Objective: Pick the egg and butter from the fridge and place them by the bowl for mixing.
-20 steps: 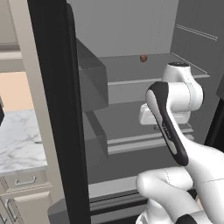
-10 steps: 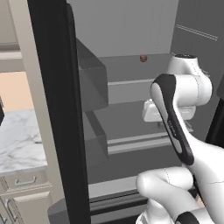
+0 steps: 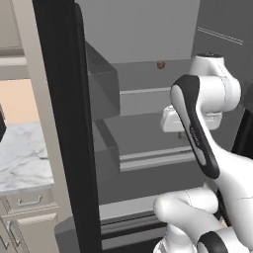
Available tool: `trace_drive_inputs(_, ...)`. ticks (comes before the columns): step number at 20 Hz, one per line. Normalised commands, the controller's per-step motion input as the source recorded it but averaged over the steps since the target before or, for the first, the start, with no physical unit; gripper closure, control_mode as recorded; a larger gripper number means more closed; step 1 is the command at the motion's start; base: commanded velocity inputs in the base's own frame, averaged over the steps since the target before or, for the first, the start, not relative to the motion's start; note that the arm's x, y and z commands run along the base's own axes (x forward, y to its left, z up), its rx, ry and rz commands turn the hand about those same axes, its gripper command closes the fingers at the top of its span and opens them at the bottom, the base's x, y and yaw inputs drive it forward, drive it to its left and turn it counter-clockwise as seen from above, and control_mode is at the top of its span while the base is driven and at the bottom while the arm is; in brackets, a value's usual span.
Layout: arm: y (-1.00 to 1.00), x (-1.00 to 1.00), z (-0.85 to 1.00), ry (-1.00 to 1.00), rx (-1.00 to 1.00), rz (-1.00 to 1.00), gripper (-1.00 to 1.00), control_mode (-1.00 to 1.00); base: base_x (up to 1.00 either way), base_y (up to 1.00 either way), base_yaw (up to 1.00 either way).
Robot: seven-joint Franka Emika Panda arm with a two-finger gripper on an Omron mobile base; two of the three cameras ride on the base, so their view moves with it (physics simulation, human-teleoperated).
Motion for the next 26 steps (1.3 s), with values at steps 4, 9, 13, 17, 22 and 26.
trace_drive_inputs(4, 0.00, 0.00, 0.00, 0.00, 0.00, 0.00, 1.00, 1.00, -1.00, -0.01, 0.00)
trace_drive_inputs(9, 0.00, 0.00, 0.00, 0.00, 0.00, 0.00, 1.00, 1.00, -1.00, -0.05, -0.01)
trace_drive_inputs(13, 0.00, 0.00, 0.00, 0.00, 0.00, 0.00, 1.00, 1.00, -0.77, -0.08, 0.06)
trace_drive_inputs(17, 0.00, 0.00, 0.00, 0.00, 0.00, 0.00, 1.00, 1.00, 0.00, 0.00, 0.55)
trace_drive_inputs(22, 0.00, 0.00, 0.00, 0.00, 0.00, 0.00, 1.00, 1.00, 0.00, -0.11, 0.68)
trace_drive_inputs(26, 0.00, 0.00, 0.00, 0.00, 0.00, 0.00, 1.00, 1.00, 0.12, -0.17, 0.74)
